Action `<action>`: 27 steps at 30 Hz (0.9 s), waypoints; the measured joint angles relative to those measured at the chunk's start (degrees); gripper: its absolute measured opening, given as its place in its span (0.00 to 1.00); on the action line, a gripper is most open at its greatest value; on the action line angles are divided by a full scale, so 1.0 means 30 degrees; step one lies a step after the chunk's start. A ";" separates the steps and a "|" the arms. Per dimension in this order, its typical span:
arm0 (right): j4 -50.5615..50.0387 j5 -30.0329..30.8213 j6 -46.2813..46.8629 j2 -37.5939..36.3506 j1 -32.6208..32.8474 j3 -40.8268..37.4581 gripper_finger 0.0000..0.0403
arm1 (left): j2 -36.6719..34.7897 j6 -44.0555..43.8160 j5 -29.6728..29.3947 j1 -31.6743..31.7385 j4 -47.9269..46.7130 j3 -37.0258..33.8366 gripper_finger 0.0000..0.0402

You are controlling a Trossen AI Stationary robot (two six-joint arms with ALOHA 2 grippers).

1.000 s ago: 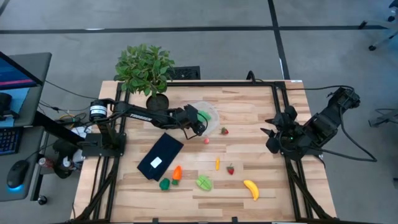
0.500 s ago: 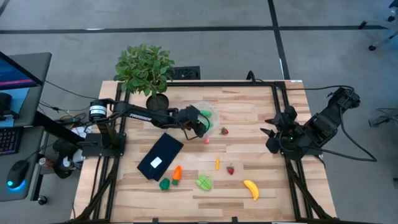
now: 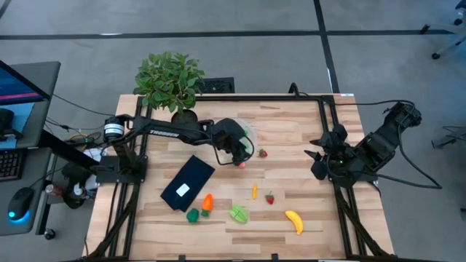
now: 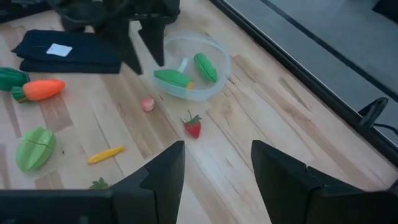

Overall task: Pick and placing Produce into tupperware
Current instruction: Put the top red strawberry into the transparent bin

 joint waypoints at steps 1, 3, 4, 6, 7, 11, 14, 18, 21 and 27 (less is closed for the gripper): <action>0.0088 0.0007 0.0000 0.0071 -0.0002 -0.0066 0.44 | 0.0000 0.0100 0.0320 -0.0057 -0.0564 0.0277 0.59; 0.0246 0.0015 -0.0014 0.0225 0.0034 -0.0481 0.44 | -0.0008 0.0201 0.0706 -0.0235 -0.1867 0.0721 0.59; 0.0539 0.0005 -0.0018 0.0250 0.0133 -0.0908 0.44 | -0.0107 0.0459 0.0784 -0.0323 -0.2517 0.0865 0.59; 0.1298 0.0007 0.0000 0.0225 0.0411 -0.2029 0.44 | -0.0435 0.1005 0.0677 -0.0650 -0.3351 0.1029 0.59; 0.1948 0.0007 0.0002 0.0231 0.0531 -0.2672 0.44 | -0.0717 0.1244 0.0480 -0.0812 -0.3645 0.1056 0.59; 0.4728 0.0044 0.0742 0.0237 0.0894 -0.5213 0.44 | -0.1634 0.1981 -0.0836 -0.1614 -0.5917 0.0935 0.59; 0.6706 0.0046 0.1528 0.0229 0.0969 -0.6815 0.44 | -0.2298 0.2391 -0.2292 -0.2375 -0.7829 0.0918 0.59; 0.8700 0.0057 0.1647 0.0215 0.0980 -0.8150 0.44 | -0.2931 0.2635 -0.4083 -0.3431 -1.0983 0.0918 0.59; 0.9294 0.0079 0.1653 0.0215 0.0953 -0.8696 0.44 | -0.3250 0.2397 -0.5367 -0.4145 -1.3453 0.0908 0.59; 1.0001 0.0968 0.1631 0.0207 0.0399 -0.9464 0.44 | -0.3579 0.1421 -0.7835 -0.5561 -1.9004 0.0903 0.59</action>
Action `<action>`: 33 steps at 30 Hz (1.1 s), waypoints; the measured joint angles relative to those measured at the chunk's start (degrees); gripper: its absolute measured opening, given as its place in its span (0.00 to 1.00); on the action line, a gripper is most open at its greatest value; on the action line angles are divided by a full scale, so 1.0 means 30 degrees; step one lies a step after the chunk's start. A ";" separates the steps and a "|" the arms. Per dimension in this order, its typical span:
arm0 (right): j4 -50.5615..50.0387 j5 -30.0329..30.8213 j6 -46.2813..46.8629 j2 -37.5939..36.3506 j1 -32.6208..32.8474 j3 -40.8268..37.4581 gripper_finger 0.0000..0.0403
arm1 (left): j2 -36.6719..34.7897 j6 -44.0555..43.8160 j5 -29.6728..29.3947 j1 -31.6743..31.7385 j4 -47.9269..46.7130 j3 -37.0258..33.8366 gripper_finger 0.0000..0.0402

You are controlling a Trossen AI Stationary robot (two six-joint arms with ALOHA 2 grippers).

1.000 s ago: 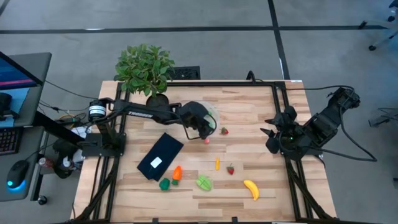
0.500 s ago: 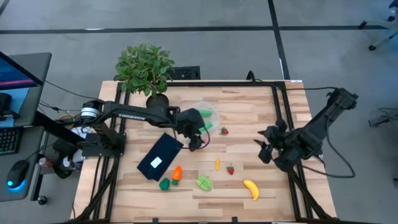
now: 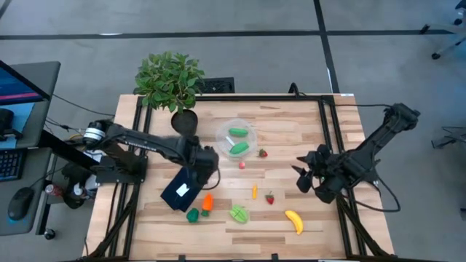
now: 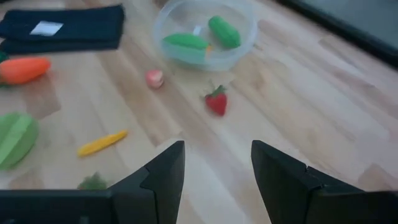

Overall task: Pick and placing Produce into tupperware
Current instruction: Put the top red strawberry into the transparent bin

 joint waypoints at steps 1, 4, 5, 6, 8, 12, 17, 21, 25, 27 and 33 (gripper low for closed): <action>0.0341 0.0234 -0.0087 -0.0007 -0.0134 -0.0207 0.44 | -0.0037 -0.0334 -0.0282 -0.0245 -0.0979 0.0000 0.59; 0.1448 0.0457 -0.0812 0.0001 -0.0730 -0.0898 0.44 | -0.0071 -0.1440 -0.0758 -0.0933 -0.3109 0.0000 0.59; 0.1898 0.0520 -0.1098 0.0001 -0.0944 -0.1102 0.44 | -0.0116 -0.1823 -0.0927 -0.1198 -0.3729 -0.0007 0.59; 0.2385 0.0593 -0.1411 0.0001 -0.1226 -0.1359 0.44 | -0.0187 -0.2182 -0.1061 -0.1453 -0.4309 -0.0007 0.59; 0.3216 0.0610 -0.1993 0.0001 -0.1764 -0.1961 0.44 | -0.0229 -0.2700 -0.1327 -0.2017 -0.5184 -0.0007 0.59; 0.4446 0.0588 -0.2148 0.0008 -0.2966 -0.2872 0.44 | -0.0290 -0.3691 -0.1756 -0.3129 -0.6917 -0.0007 0.59; 0.6814 0.0077 -0.3897 0.0008 -0.4303 -0.3630 0.44 | -0.0290 -0.5150 -0.2489 -0.4009 -0.8461 -0.0007 0.59; 0.9595 -0.0048 -0.6747 0.0008 -0.5196 -0.4004 0.44 | -0.0290 -0.5883 -0.3354 -0.3969 -0.8626 -0.0007 0.59; 1.1679 -0.0304 -0.8221 0.0008 -0.6049 -0.4372 0.44 | -0.0312 -0.7187 -0.1599 -0.3956 -0.8704 -0.0007 0.59; 1.2373 -0.0522 -0.8586 0.0008 -0.6438 -0.4517 0.44 | -0.0320 -0.7880 -0.2312 -0.4319 -0.8700 -0.0007 0.59; 1.3164 -0.1406 -0.8640 0.0008 -0.6951 -0.4813 0.44 | -0.2373 -1.2757 -0.9181 -0.6927 -0.8687 -0.0014 0.59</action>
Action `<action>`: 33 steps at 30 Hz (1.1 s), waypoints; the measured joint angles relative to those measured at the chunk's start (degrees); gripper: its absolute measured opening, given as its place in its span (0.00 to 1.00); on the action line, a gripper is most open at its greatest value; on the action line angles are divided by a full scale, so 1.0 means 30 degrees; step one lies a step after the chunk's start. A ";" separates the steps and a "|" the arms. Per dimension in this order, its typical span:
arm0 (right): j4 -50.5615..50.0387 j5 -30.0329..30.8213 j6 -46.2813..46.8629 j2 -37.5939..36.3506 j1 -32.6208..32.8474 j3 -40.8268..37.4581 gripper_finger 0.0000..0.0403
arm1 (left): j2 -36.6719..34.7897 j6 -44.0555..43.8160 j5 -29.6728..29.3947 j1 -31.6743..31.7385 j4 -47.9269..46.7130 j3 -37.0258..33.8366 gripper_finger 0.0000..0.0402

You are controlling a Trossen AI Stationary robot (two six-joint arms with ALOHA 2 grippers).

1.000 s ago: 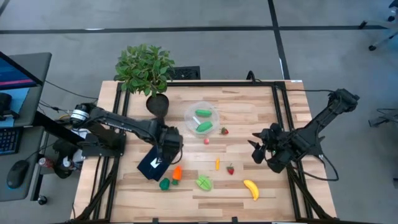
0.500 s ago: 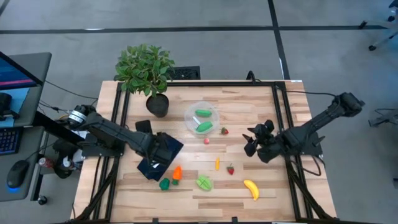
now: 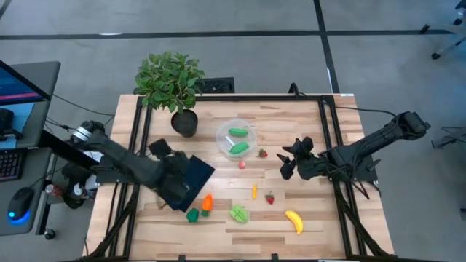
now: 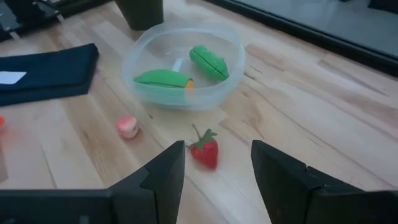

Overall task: Pick and placing Produce into tupperware
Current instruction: Put the top red strawberry into the transparent bin

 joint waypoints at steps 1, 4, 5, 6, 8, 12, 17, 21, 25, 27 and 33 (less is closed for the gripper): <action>0.0000 -0.0014 0.0000 0.0000 0.0006 -0.0007 0.44 | -0.0599 -0.1196 -0.1532 -0.0635 0.0056 -0.0001 0.59; 0.0007 -0.0018 -0.0044 0.0000 0.0022 -0.0007 0.44 | -0.2738 -0.4448 -0.6891 -0.2820 0.0017 -0.0234 0.59; 0.0007 -0.0014 -0.0055 0.0000 0.0022 -0.0007 0.44 | -0.3555 -0.5500 -0.8531 -0.3606 0.0048 -0.0607 0.59; 0.0000 -0.0014 -0.0059 0.0000 0.0022 -0.0007 0.44 | -0.4423 -0.6619 -0.9900 -0.4383 -0.0016 -0.1080 0.59; 0.0047 -0.0014 -0.0384 0.0000 0.0022 -0.0007 0.44 | -0.6224 -0.8981 -1.2408 -0.5768 -0.0007 -0.2358 0.59; 0.0602 -0.0136 -0.1396 0.0000 0.0022 -0.0007 0.44 | -0.9496 -1.2897 -1.5844 -0.8610 0.1224 -0.6041 0.59; 0.1160 -0.1691 -0.2475 0.0323 0.0021 -0.0035 0.44 | -1.1962 -1.4308 -1.6494 -1.0472 0.5048 -1.0294 0.59; 0.1904 -0.2711 -0.2506 0.1182 0.0007 -0.0538 0.44 | -1.2464 -1.3406 -1.6492 -1.0817 0.8040 -1.2067 0.59; 0.5161 -0.3853 -0.2583 0.2565 -0.0483 -0.1860 0.44 | -1.2276 -1.2916 -1.6492 -1.0815 0.8559 -1.2647 0.59; 0.7593 -0.4824 -0.2857 0.3449 -0.0994 -0.2352 0.44 | -1.2241 -1.3091 -1.6493 -1.0815 0.8547 -1.2826 0.59; 1.0956 -0.6465 -0.4353 0.5594 -0.2333 -0.2550 0.44 | -1.2233 -1.3273 -1.6177 -1.0815 0.8558 -1.2868 0.59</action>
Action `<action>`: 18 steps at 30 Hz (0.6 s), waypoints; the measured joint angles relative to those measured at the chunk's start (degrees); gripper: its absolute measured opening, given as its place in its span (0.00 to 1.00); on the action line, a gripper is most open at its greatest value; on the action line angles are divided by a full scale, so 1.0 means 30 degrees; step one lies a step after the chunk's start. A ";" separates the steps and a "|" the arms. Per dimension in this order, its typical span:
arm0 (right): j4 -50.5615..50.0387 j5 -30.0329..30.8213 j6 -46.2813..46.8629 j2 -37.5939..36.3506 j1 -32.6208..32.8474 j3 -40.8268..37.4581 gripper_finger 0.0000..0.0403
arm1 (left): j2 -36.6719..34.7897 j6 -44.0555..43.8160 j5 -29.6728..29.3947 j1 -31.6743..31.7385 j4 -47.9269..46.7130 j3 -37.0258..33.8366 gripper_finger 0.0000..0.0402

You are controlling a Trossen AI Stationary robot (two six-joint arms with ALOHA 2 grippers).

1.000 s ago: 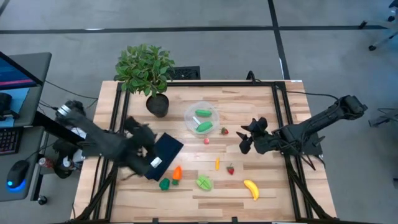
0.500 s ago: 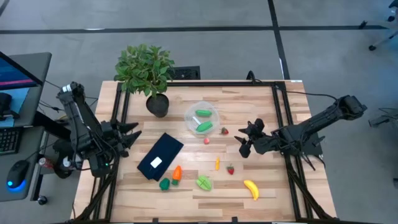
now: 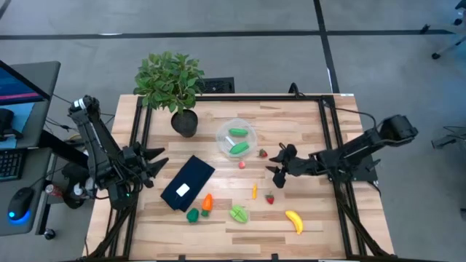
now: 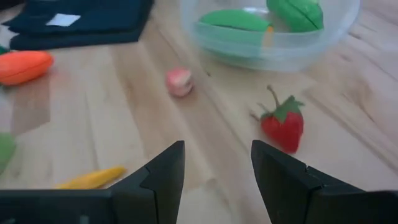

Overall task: Pick and placing Produce into tupperware
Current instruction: Put the top red strawberry into the transparent bin

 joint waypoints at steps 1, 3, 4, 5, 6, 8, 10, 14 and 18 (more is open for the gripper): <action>0.0051 -0.0163 -0.0137 0.0291 -0.0277 0.0000 0.44 | 0.0000 0.0000 0.0035 0.0000 -0.0004 0.0000 0.59; 0.0035 -0.0429 -0.0166 0.0709 -0.0815 0.0000 0.44 | 0.0007 -0.0008 0.0057 0.0000 0.0010 0.0000 0.59; 0.0074 -0.0523 -0.0172 0.0895 -0.1084 0.0000 0.44 | 0.0007 -0.0043 0.0064 0.0000 0.0038 0.0000 0.59; 0.0042 -0.0557 -0.0179 0.1035 -0.1329 0.0000 0.44 | 0.0000 -0.0058 0.0070 0.0000 0.0150 0.0000 0.59; 0.0009 -0.0564 -0.0179 0.1121 -0.1571 0.0000 0.44 | 0.0006 -0.0045 0.0077 0.0000 0.0302 0.0000 0.59; 0.0232 -0.0580 -0.0277 0.1310 -0.2051 0.0015 0.44 | 0.0007 -0.0040 0.0086 0.0000 0.0439 0.0000 0.59; 0.0330 -0.0629 -0.0645 0.1298 -0.2457 0.0015 0.44 | 0.0007 -0.0058 0.0093 0.0000 0.0439 0.0000 0.59; 0.0733 -0.1709 -0.1877 0.1283 -0.3279 0.0015 0.44 | 0.0007 -0.0066 0.0093 0.0000 0.0439 0.0000 0.59; 0.0867 -0.3311 -0.2624 0.1291 -0.3996 0.0022 0.44 | 0.0007 -0.0073 0.0086 0.0015 0.0439 0.0000 0.59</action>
